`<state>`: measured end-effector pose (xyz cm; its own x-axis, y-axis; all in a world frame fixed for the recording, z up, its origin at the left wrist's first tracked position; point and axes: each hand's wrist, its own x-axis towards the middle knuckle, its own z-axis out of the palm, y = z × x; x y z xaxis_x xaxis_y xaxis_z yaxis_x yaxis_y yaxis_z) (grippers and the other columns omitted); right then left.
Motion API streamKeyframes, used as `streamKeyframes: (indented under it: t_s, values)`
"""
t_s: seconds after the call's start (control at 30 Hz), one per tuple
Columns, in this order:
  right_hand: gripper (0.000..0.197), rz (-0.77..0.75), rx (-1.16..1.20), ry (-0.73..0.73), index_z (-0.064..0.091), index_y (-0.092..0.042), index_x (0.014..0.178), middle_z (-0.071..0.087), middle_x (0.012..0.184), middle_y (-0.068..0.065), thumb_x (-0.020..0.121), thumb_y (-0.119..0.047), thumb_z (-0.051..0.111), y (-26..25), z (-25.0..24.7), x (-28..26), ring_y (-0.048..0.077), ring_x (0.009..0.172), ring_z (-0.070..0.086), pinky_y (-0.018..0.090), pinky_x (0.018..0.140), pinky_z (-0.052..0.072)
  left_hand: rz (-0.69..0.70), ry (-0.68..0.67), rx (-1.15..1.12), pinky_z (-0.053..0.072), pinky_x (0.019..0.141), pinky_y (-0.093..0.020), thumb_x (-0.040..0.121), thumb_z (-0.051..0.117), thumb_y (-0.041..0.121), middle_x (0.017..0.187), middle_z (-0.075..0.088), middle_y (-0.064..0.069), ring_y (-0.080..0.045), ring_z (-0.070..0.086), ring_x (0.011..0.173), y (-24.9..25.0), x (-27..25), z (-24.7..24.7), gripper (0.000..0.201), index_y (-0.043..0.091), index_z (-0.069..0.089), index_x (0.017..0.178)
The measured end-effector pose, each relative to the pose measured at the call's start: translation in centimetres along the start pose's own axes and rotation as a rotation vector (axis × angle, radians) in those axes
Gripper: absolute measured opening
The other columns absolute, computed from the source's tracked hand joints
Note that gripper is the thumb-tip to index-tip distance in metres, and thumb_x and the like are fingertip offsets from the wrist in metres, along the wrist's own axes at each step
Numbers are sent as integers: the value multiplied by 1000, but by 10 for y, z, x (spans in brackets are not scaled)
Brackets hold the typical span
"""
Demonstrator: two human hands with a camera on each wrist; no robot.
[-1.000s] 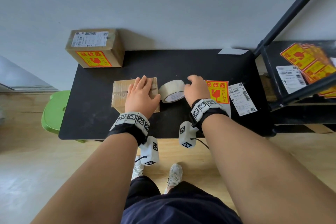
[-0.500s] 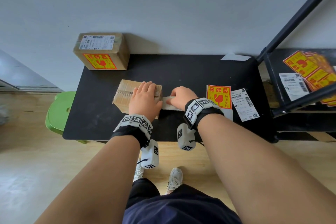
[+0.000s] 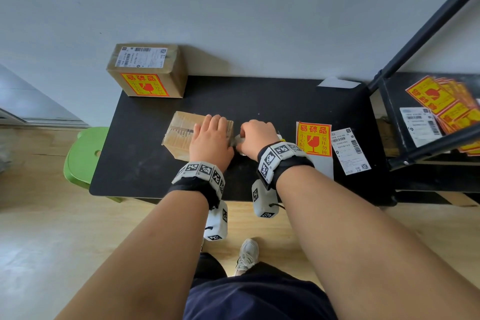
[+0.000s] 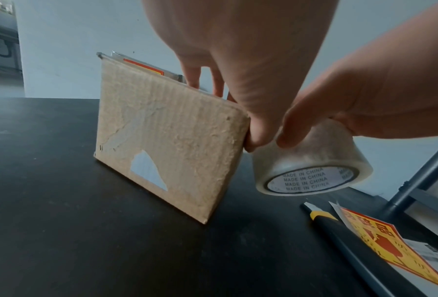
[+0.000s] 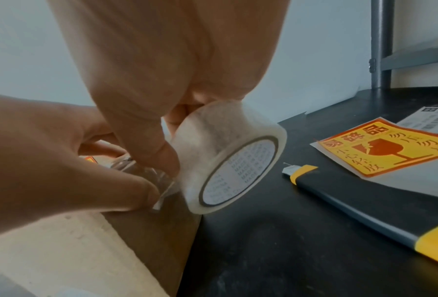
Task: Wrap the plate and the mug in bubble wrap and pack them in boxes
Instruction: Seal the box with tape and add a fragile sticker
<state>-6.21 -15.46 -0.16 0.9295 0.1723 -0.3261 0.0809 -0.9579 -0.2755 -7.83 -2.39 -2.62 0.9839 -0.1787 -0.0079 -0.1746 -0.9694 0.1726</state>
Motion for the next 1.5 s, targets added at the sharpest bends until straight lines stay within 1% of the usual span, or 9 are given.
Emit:
streamKeyframes:
  t_s: [0.63, 0.83, 0.9, 0.97, 1.03, 1.17, 1.3, 1.37, 1.5]
  values:
    - [30, 122, -49, 86, 64, -14, 109, 63, 109, 5, 88, -34, 60, 7, 4, -8, 26, 101, 58, 37, 92, 40, 27, -39, 56, 24, 115, -44, 86, 62, 29, 145, 36, -3, -24, 26, 139, 0, 2, 2, 60, 15, 35, 138]
    - [26, 317, 81, 105, 67, -13, 107, 66, 106, 6, 89, -29, 58, 29, -6, -15, 27, 102, 60, 40, 97, 44, 29, -36, 48, 25, 114, -44, 86, 60, 28, 143, 38, -3, -24, 27, 138, 2, 2, 2, 55, 14, 37, 135]
    - [21, 364, 239, 81, 70, -12, 100, 67, 99, 6, 89, -25, 57, 35, -11, -15, 28, 98, 61, 42, 92, 48, 21, -40, 40, 25, 114, -44, 87, 60, 28, 144, 37, -3, -24, 27, 138, 3, 2, 1, 54, 15, 37, 134]
    - [17, 394, 376, 95, 66, -10, 74, 62, 79, 6, 85, -20, 57, 37, -16, -14, 29, 83, 60, 37, 74, 50, 12, -37, 14, 24, 115, -43, 88, 58, 29, 144, 38, -3, -24, 27, 138, 4, 2, -1, 52, 15, 39, 134]
    - [29, 418, 491, 109, 48, -10, 57, 47, 63, 4, 84, -16, 55, 38, -20, -15, 27, 71, 49, 31, 57, 36, -13, -21, -52, 22, 116, -40, 91, 56, 31, 146, 38, -2, -23, 27, 139, 5, 2, -5, 49, 15, 41, 135]
    - [25, 447, 624, 75, 51, -5, 72, 50, 77, 7, 93, -18, 46, 35, -27, -17, 24, 83, 48, 32, 72, 35, -69, 14, -238, 20, 116, -35, 97, 49, 22, 149, 37, -3, -22, 27, 141, 11, 4, -15, 43, 13, 45, 138]
    - [27, 457, 675, 64, 48, -8, 68, 48, 75, 4, 94, -17, 45, 29, -31, -16, 24, 85, 49, 34, 74, 34, -102, -72, -480, 39, 106, -32, 100, 42, 16, 146, 42, -2, -20, 48, 127, 26, 10, -22, 39, 15, 47, 138]
    - [22, 457, 697, 76, 53, -6, 75, 51, 83, 7, 94, -16, 45, 27, -34, -17, 24, 86, 49, 34, 75, 36, -147, -153, -564, 42, 105, -35, 101, 40, 19, 148, 40, -4, -23, 53, 122, 32, 14, -27, 41, 15, 44, 142]
    - [16, 444, 692, 89, 55, -3, 87, 52, 88, 10, 94, -14, 47, 27, -40, -19, 24, 86, 49, 36, 78, 39, -139, -243, -506, 35, 106, -32, 102, 37, 20, 145, 43, -9, -24, 43, 131, 38, 23, -36, 41, 11, 45, 141]
